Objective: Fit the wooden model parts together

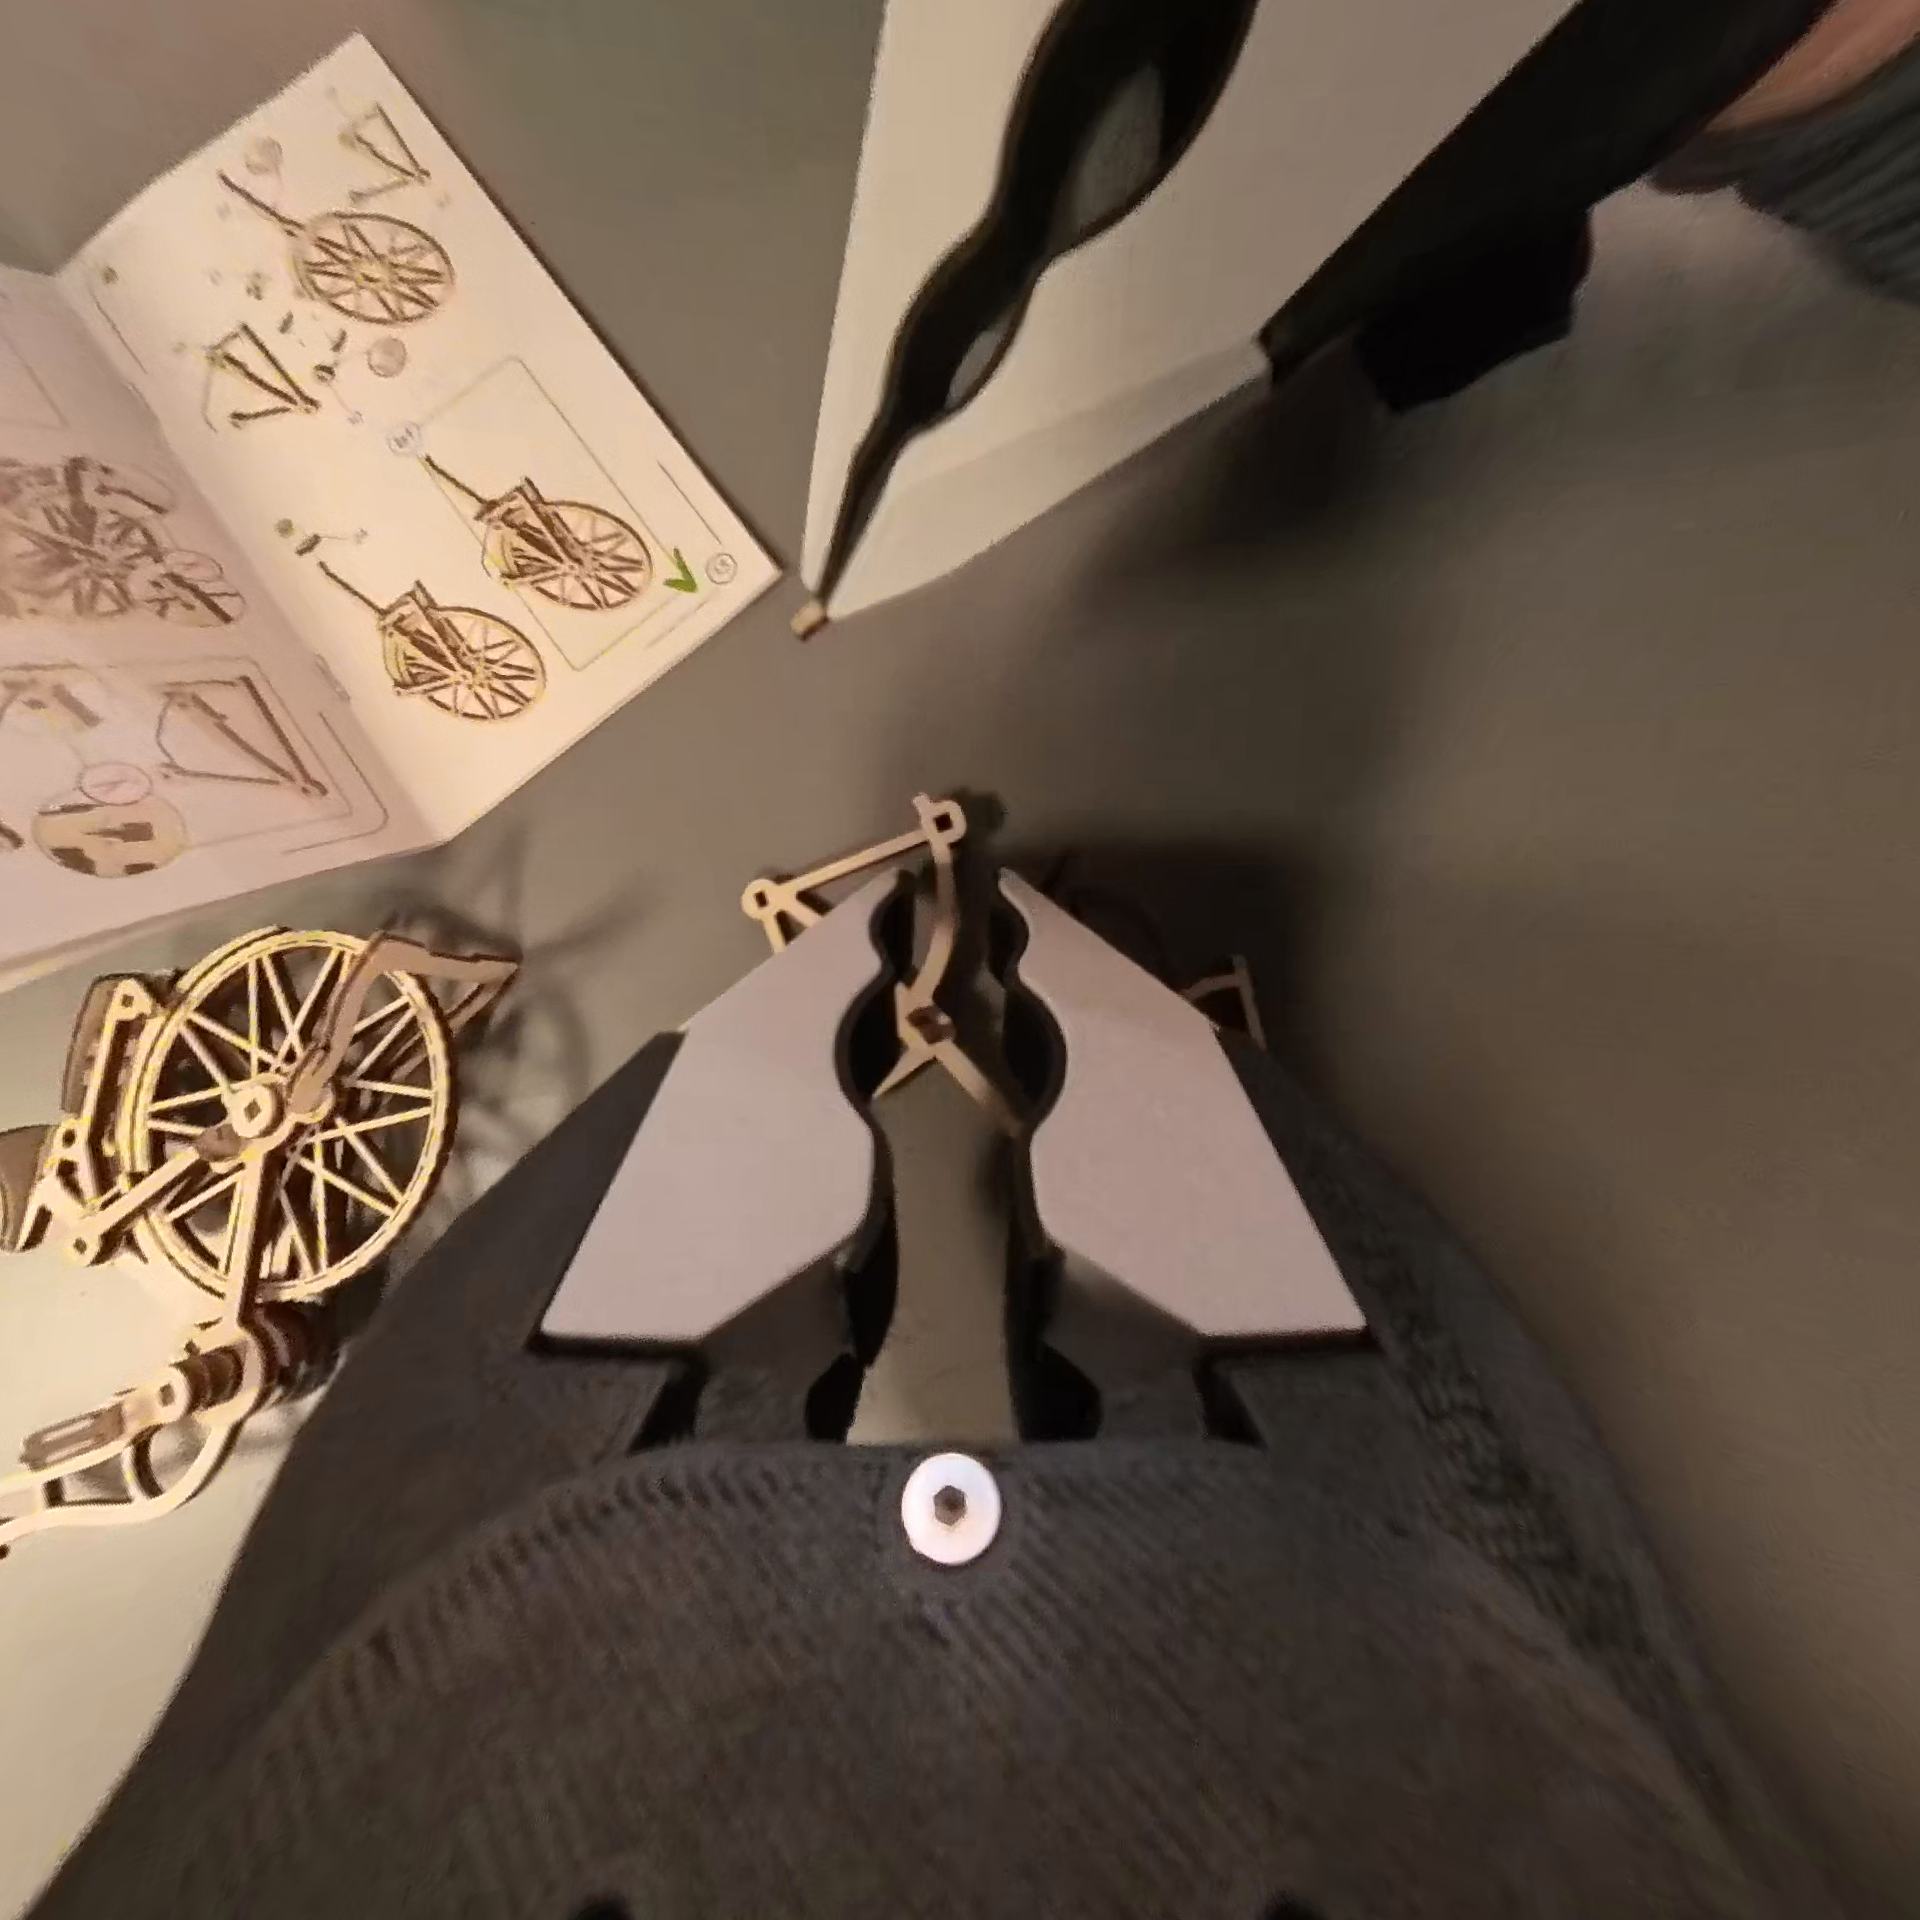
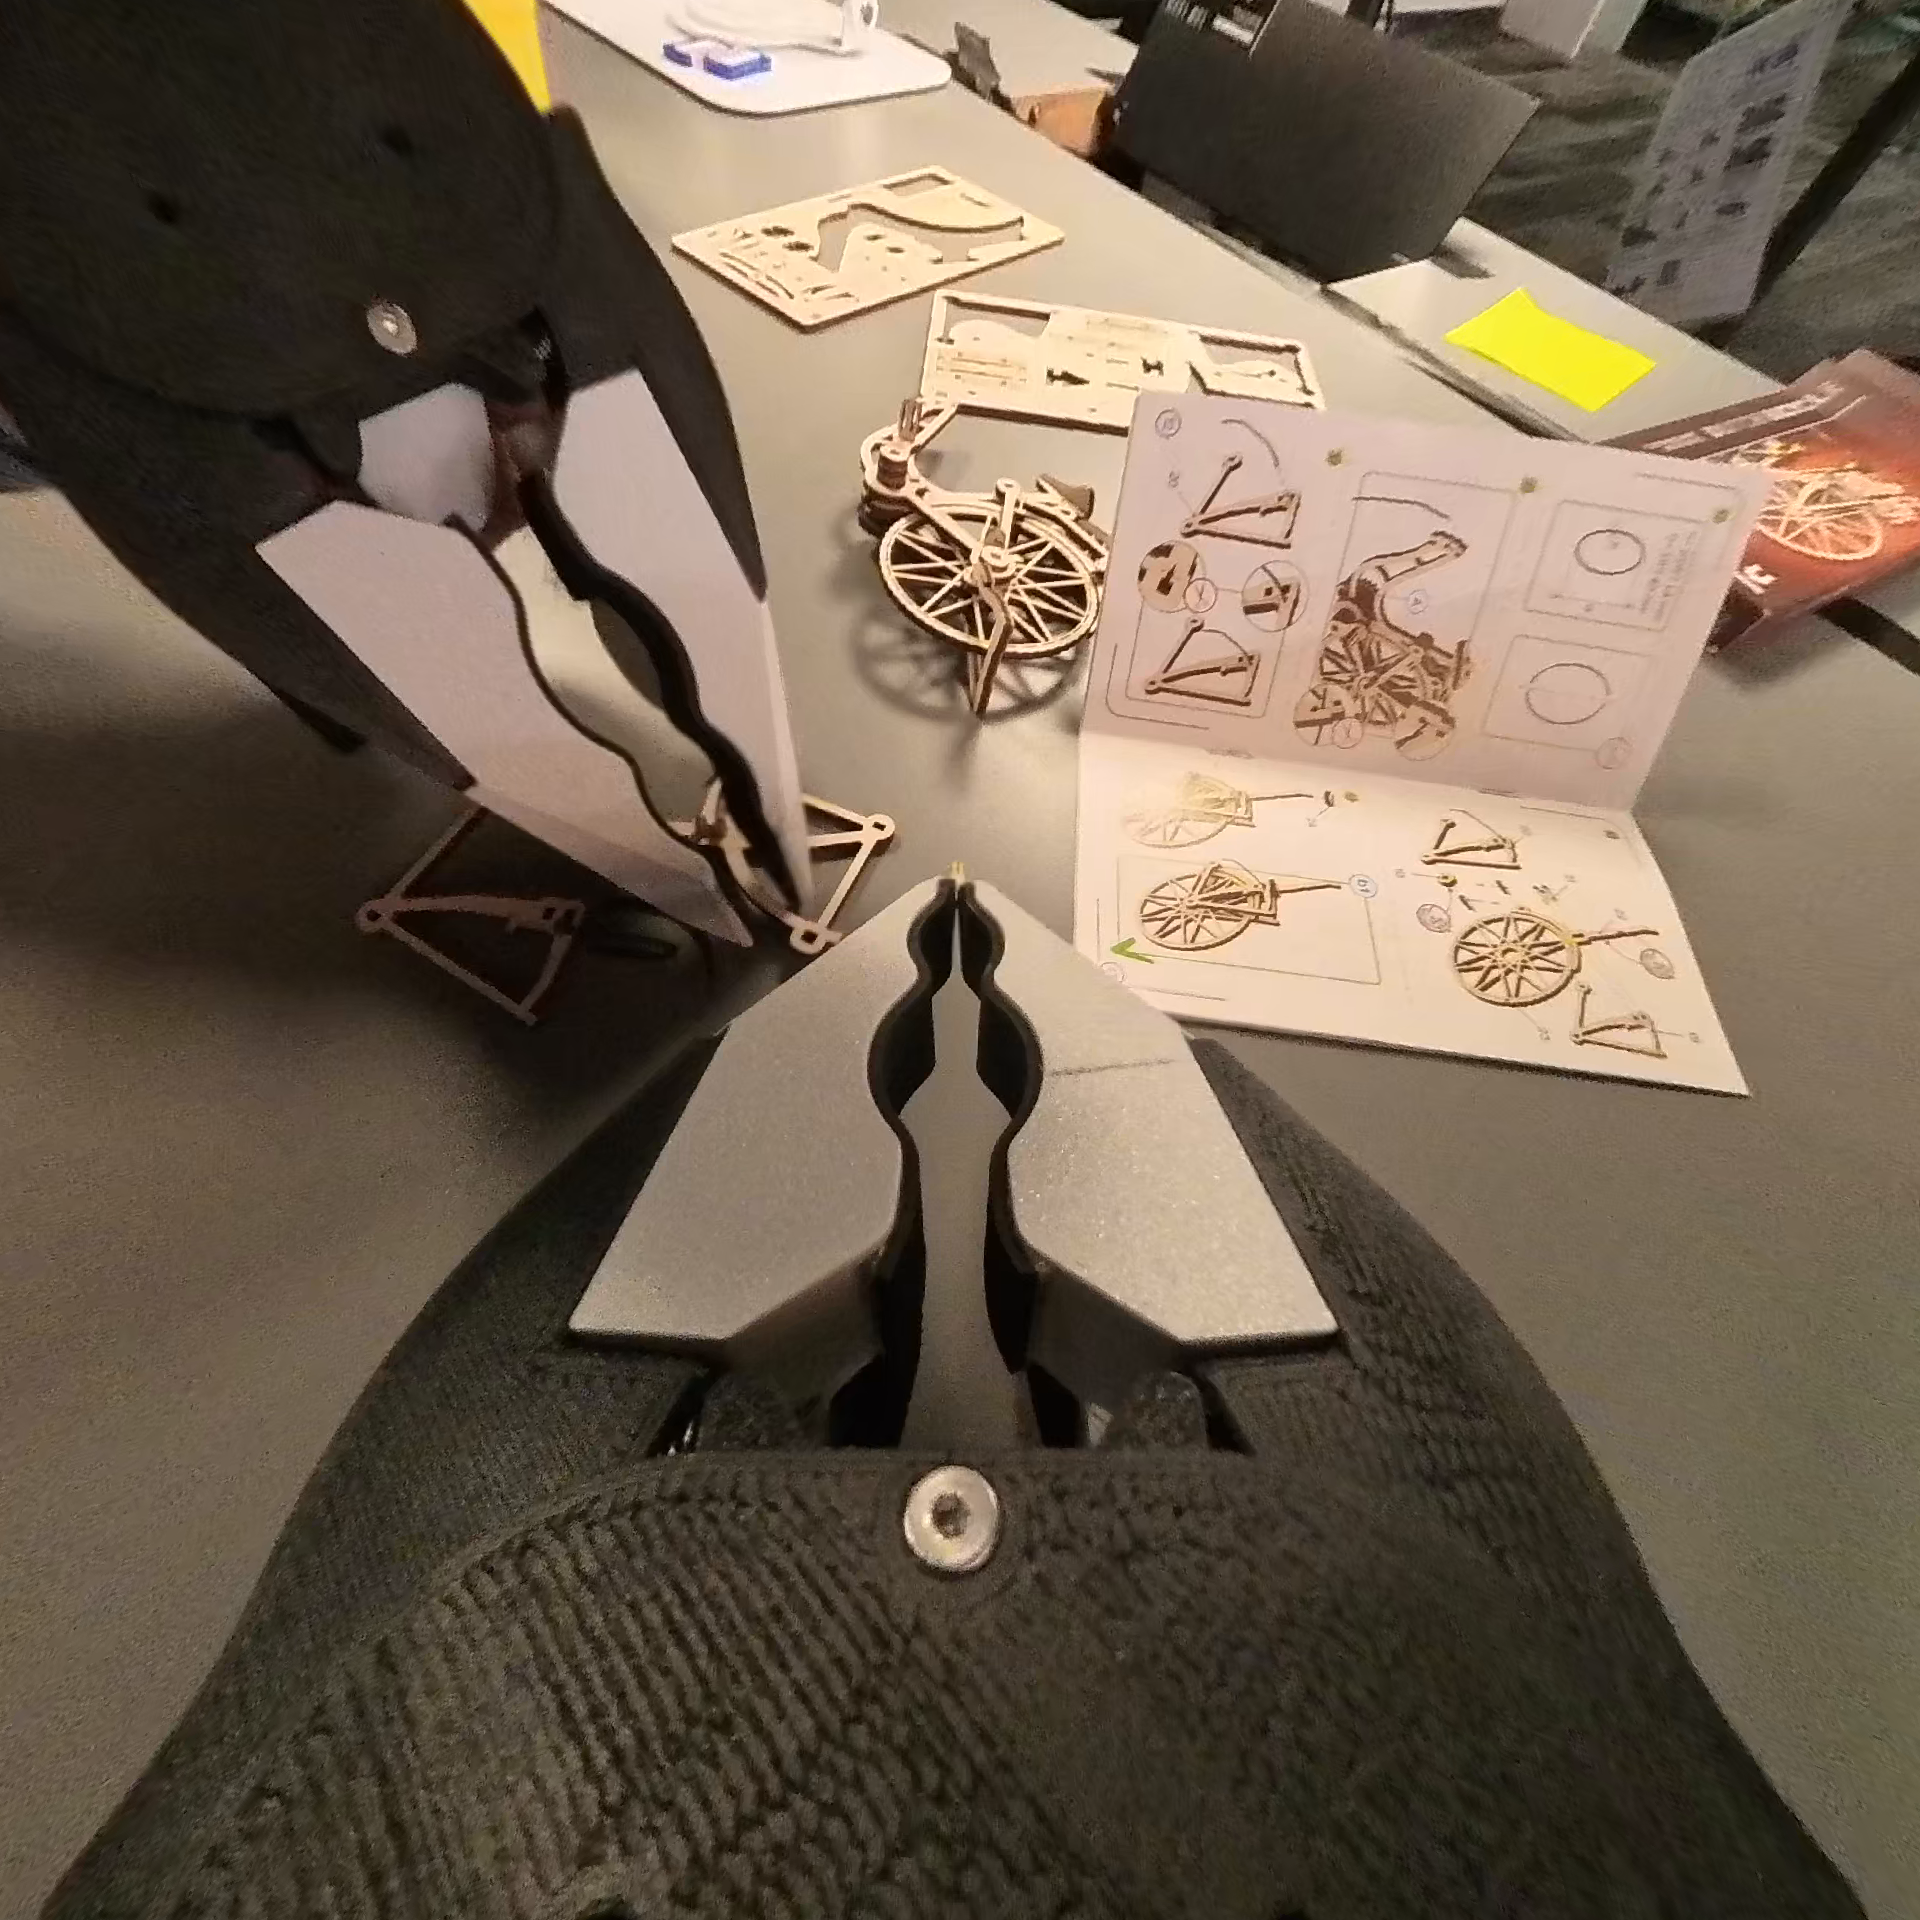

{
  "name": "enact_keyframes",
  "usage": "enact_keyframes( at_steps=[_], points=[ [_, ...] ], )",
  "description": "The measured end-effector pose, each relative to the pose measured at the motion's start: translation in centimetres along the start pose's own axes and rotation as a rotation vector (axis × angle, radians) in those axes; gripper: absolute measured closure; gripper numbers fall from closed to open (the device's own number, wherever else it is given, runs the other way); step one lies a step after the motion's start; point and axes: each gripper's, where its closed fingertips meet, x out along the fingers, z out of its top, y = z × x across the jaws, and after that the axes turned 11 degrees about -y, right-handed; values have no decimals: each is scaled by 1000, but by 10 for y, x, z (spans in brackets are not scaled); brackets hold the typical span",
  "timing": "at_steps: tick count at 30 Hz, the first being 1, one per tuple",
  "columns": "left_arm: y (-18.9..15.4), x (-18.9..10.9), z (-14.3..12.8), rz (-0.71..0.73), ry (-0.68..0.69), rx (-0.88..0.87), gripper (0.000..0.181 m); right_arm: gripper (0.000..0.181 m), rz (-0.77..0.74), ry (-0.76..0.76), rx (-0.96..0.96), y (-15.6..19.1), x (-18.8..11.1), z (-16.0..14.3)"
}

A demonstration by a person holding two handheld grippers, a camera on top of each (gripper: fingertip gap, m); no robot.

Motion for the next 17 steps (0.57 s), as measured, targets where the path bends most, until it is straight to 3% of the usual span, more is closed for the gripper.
enact_keyframes(
  at_steps=[4,7,10,14,17],
  points=[
    [-2,1,0,-37,23,0,179,181,-6,-43,-17,-4,-6,7],
    [11,1,9,40,-45,51,179,181,-9,-136,-69,-9,-19,20],
    [23,-16,57,92,-368,33,179,181,17,-314,-32,-12,-38,47],
    [8,-53,108,-191,-819,-108,179,181,113,-491,-8,-5,-61,77],
    [3,-65,118,-363,-925,-198,180,181,147,-516,-31,-1,-65,85]
  ],
)
